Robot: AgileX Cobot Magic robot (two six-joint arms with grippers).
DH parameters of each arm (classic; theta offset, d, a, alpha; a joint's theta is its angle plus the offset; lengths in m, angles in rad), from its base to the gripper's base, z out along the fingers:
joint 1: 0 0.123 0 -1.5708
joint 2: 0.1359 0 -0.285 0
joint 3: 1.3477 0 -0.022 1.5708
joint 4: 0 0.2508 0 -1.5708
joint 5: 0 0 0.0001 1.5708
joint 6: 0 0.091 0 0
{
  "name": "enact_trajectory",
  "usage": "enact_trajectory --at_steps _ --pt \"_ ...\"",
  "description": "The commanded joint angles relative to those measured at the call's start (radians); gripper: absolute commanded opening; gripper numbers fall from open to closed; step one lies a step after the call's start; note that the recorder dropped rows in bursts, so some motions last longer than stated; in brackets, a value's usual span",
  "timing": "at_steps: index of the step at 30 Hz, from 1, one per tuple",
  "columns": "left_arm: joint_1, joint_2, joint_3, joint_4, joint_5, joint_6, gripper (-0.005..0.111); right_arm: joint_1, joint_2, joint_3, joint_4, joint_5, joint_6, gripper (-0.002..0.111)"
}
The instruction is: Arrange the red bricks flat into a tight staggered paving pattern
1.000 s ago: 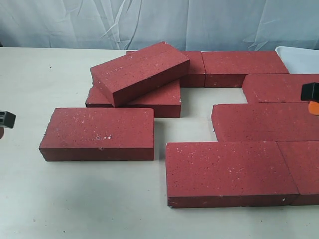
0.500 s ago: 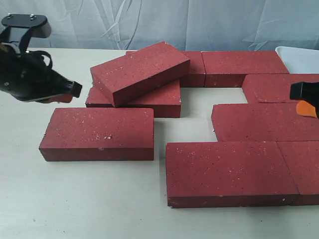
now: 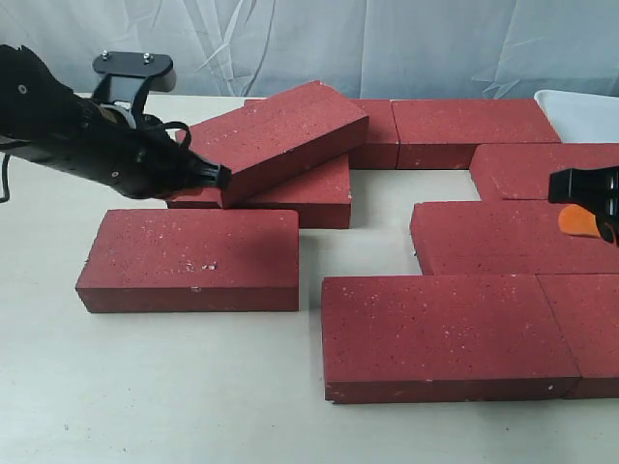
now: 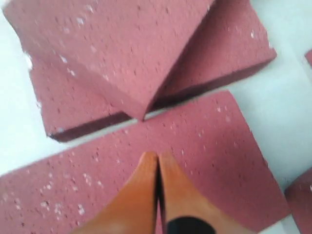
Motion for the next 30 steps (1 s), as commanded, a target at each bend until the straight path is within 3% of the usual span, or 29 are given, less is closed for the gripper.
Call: enact_trajectory --at_steps 1,7,15,22,30 --pt "-0.002 -0.003 -0.025 -0.015 -0.113 -0.002 0.000 0.003 -0.001 -0.005 -0.001 -0.002 -0.009 0.000" --pt "0.058 -0.003 -0.129 0.001 -0.044 -0.004 0.000 0.003 0.014 -0.021 0.023 -0.040 -0.034 0.000" --pt "0.184 -0.001 -0.185 0.008 0.068 -0.004 0.000 0.003 0.181 -0.187 0.023 -0.038 -0.036 0.000" --pt "0.200 0.047 -0.183 0.009 0.082 -0.004 0.000 0.028 0.355 -0.322 0.037 -0.036 -0.050 0.000" --pt "0.200 0.142 -0.183 -0.030 0.082 -0.004 0.000 0.162 0.481 -0.356 0.037 -0.041 -0.090 0.000"
